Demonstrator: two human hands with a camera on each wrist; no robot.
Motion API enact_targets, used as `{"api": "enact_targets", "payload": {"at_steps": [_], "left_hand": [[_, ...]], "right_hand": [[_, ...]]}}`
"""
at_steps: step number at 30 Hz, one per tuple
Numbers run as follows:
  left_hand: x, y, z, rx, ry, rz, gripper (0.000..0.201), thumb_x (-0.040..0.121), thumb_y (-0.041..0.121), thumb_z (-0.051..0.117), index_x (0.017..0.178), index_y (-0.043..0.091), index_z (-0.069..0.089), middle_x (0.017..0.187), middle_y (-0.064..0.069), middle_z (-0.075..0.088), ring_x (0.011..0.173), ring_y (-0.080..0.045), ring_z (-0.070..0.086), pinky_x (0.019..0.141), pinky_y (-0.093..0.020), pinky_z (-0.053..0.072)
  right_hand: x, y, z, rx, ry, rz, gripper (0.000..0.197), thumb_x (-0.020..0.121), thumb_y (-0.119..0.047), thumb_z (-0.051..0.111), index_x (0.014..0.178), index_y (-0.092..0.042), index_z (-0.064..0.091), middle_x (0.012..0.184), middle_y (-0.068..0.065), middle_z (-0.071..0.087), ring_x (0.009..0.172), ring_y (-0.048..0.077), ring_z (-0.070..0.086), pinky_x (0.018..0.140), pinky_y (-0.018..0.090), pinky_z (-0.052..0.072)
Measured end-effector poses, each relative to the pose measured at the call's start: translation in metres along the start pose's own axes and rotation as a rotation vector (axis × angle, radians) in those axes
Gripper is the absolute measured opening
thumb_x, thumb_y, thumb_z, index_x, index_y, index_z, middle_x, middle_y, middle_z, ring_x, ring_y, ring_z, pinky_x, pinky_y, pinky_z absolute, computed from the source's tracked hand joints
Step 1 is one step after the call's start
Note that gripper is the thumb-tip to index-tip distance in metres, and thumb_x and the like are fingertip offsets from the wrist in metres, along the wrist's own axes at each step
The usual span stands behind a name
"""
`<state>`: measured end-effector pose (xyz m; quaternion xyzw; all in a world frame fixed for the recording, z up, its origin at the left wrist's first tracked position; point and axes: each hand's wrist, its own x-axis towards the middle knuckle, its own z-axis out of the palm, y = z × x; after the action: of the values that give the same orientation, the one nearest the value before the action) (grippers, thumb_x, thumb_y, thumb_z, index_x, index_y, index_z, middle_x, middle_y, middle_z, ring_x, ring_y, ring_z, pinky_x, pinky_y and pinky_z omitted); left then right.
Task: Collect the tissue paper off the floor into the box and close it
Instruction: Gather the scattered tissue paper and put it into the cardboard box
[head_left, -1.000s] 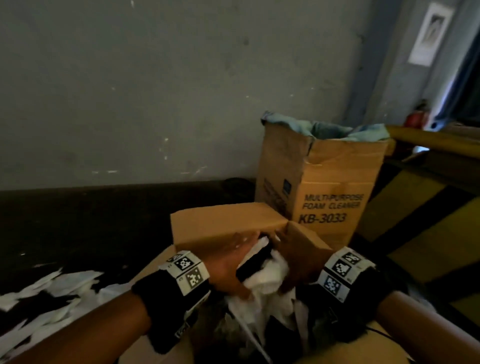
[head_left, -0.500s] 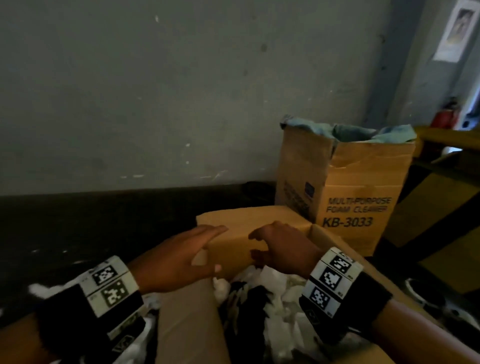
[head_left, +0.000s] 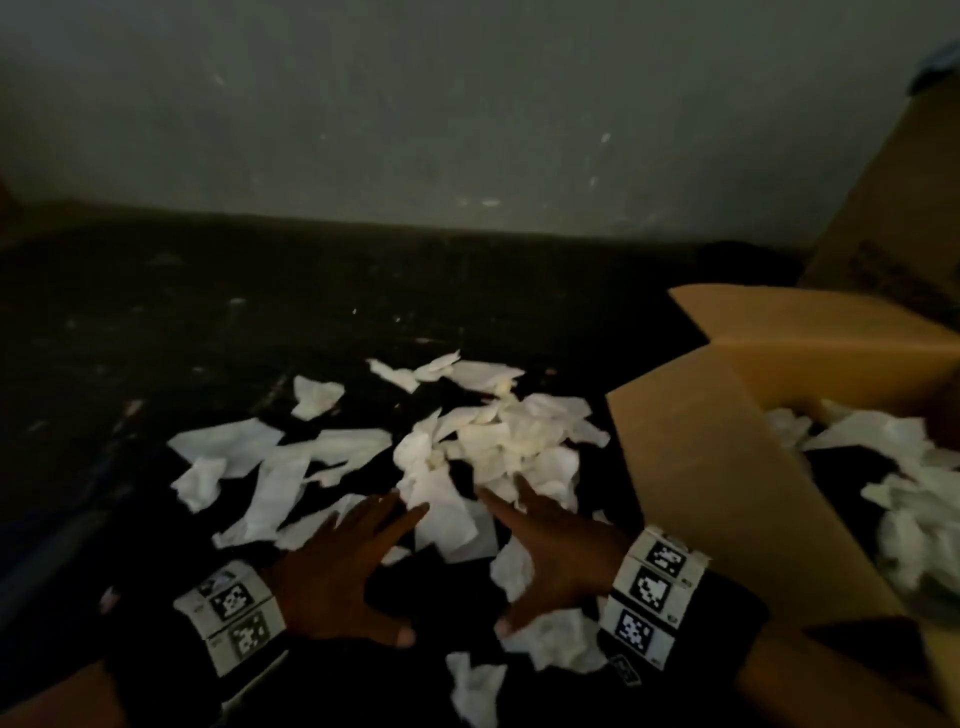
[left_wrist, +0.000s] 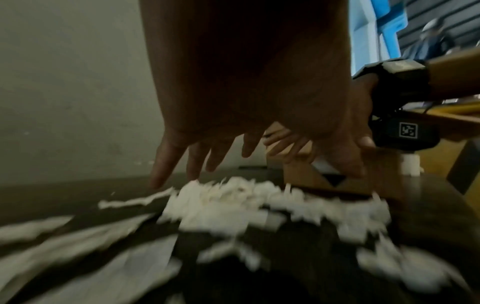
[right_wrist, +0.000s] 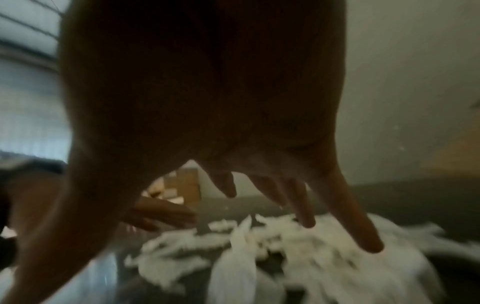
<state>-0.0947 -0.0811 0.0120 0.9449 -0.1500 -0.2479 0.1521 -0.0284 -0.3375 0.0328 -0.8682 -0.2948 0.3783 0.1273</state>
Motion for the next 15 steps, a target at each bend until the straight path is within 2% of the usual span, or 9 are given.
{"api": "enact_targets", "payload": {"at_steps": [2, 4, 7, 9, 11, 12, 14, 15], "left_hand": [[-0.008, -0.017, 0.024, 0.067, -0.084, -0.094, 0.117, 0.051, 0.088, 0.053, 0.122, 0.056, -0.034, 0.143, 0.011, -0.035, 0.138, -0.018, -0.026, 0.115, -0.054, -0.005], [-0.008, -0.02, 0.042, 0.064, -0.123, -0.146, 0.123, 0.05, 0.089, 0.053, 0.126, 0.051, -0.036, 0.14, 0.006, -0.042, 0.134, -0.02, -0.031, 0.112, -0.06, -0.008], [0.005, -0.004, 0.061, 0.005, -0.161, -0.102, 0.127, 0.049, 0.088, 0.054, 0.127, 0.046, -0.037, 0.143, -0.003, -0.044, 0.133, -0.029, -0.036, 0.107, -0.067, -0.012], [0.018, 0.014, 0.07, -0.001, -0.161, -0.044, 0.13, 0.046, 0.089, 0.051, 0.131, 0.042, -0.036, 0.141, -0.006, -0.046, 0.132, -0.033, -0.037, 0.104, -0.07, -0.015], [0.033, 0.026, 0.082, 0.033, -0.141, -0.002, 0.13, 0.043, 0.092, 0.045, 0.129, 0.04, -0.038, 0.134, -0.009, -0.051, 0.133, -0.038, -0.034, 0.101, -0.073, -0.013], [0.04, 0.03, 0.085, 0.066, -0.092, 0.01, 0.129, 0.044, 0.094, 0.042, 0.13, 0.039, -0.037, 0.132, -0.01, -0.053, 0.134, -0.04, -0.029, 0.099, -0.077, -0.007], [0.048, 0.028, 0.083, 0.126, 0.022, -0.02, 0.125, 0.051, 0.094, 0.042, 0.135, 0.035, -0.029, 0.138, -0.01, -0.048, 0.138, -0.039, -0.016, 0.097, -0.08, 0.006], [0.051, 0.022, 0.077, 0.106, 0.009, -0.053, 0.123, 0.054, 0.09, 0.047, 0.136, 0.035, -0.028, 0.14, -0.009, -0.046, 0.138, -0.036, -0.019, 0.1, -0.078, 0.005]], "right_hand": [[0.012, 0.011, 0.032, 0.087, 0.055, 0.172, 0.128, 0.058, -0.071, 0.07, 0.13, -0.049, -0.034, 0.151, 0.008, -0.038, 0.142, 0.041, -0.02, 0.11, 0.068, 0.016], [0.018, 0.02, 0.055, 0.224, 0.205, 0.363, 0.137, 0.046, -0.084, 0.062, 0.135, -0.042, -0.034, 0.149, 0.01, -0.04, 0.141, 0.041, -0.023, 0.11, 0.067, 0.013], [0.024, 0.03, 0.075, 0.347, 0.307, 0.58, 0.13, 0.058, -0.08, 0.059, 0.138, -0.034, -0.033, 0.151, 0.013, -0.034, 0.143, 0.04, -0.018, 0.112, 0.064, 0.013], [0.033, 0.03, 0.085, 0.441, 0.362, 0.644, 0.121, 0.068, -0.073, 0.06, 0.143, -0.031, -0.026, 0.154, 0.013, -0.03, 0.144, 0.038, -0.016, 0.114, 0.06, 0.012], [0.048, 0.025, 0.093, 0.473, 0.426, 0.63, 0.109, 0.076, -0.065, 0.059, 0.146, -0.03, -0.017, 0.156, 0.01, -0.023, 0.145, 0.032, -0.015, 0.116, 0.058, 0.011], [0.055, 0.02, 0.095, 0.466, 0.459, 0.59, 0.103, 0.079, -0.061, 0.058, 0.147, -0.03, -0.012, 0.158, 0.009, -0.019, 0.146, 0.03, -0.013, 0.116, 0.056, 0.011], [0.071, 0.01, 0.095, 0.477, 0.505, 0.449, 0.094, 0.082, -0.052, 0.061, 0.149, -0.029, -0.002, 0.16, 0.01, -0.01, 0.147, 0.026, -0.004, 0.118, 0.049, 0.015], [0.075, 0.003, 0.091, 0.483, 0.518, 0.378, 0.089, 0.083, -0.047, 0.063, 0.149, -0.027, 0.006, 0.16, 0.01, -0.004, 0.147, 0.025, 0.002, 0.118, 0.044, 0.018]]}}
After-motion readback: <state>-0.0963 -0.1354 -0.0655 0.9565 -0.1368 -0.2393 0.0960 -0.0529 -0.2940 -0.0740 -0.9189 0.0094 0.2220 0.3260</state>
